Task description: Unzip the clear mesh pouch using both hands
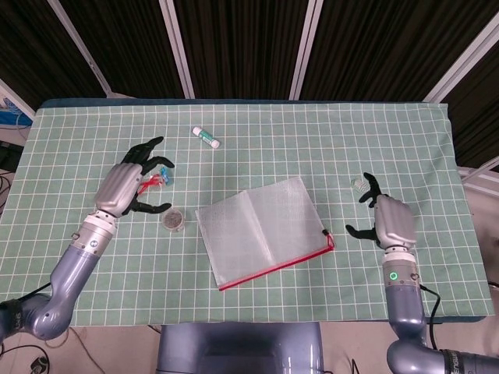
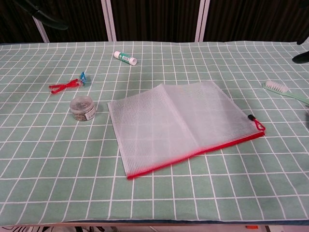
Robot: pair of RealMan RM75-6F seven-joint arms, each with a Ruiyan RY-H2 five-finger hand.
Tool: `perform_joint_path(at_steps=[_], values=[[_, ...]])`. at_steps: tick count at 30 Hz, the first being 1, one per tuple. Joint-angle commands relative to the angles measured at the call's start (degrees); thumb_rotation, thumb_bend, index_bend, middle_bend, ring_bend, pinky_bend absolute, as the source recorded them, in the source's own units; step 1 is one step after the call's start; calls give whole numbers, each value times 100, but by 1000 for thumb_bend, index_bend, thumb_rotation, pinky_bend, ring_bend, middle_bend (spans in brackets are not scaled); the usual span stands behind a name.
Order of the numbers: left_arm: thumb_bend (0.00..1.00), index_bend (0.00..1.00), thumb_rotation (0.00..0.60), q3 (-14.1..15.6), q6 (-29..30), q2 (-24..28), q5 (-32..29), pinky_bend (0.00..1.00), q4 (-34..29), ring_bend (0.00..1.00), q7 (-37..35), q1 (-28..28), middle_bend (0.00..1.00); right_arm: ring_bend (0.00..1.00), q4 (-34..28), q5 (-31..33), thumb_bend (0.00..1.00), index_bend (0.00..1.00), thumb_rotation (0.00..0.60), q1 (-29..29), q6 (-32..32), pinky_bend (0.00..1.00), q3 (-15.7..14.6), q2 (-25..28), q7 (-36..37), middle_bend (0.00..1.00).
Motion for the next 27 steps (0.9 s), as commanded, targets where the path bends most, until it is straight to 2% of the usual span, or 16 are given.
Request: perform_joint_path(at_steps=[1,4,9,13,17,21,27], values=[[90,262,600,167,105,179,188,0,-156,0,-7,198,0,193,-79,-108,158,4,600,-134,-34,369,-115,165,88,207],[90,225,600,384,296,369,472,0,-255,0,11,463,0,131,-114,-335,133,0,600,-328,-78,315,-307,377,217,126],[90,106,600,885,793,622,1114,0,-216,0,102,1039,0,70,29,-1164,120,0,600,-764,-43,284,-776,720,522,47],[85,50,600,1389,1392,751,1685,0,75,0,342,1638,0,10,419,-2223,118,0,600,-1245,205,260,-1319,941,798,1],[54,0,600,1764,1985,727,2133,0,595,0,363,2210,0,0,865,-2991,117,0,600,-1749,419,243,-1760,1130,1328,0],[33,0,600,1966,2429,612,2295,0,1169,0,-2,2710,0,0,1501,-3626,103,0,600,-2266,762,240,-2089,1184,1958,0],[14,0,600,2067,2933,377,2580,0,1858,0,-438,3163,0,0,2292,-4136,74,0,600,-2780,1151,239,-2303,1061,2562,0]])
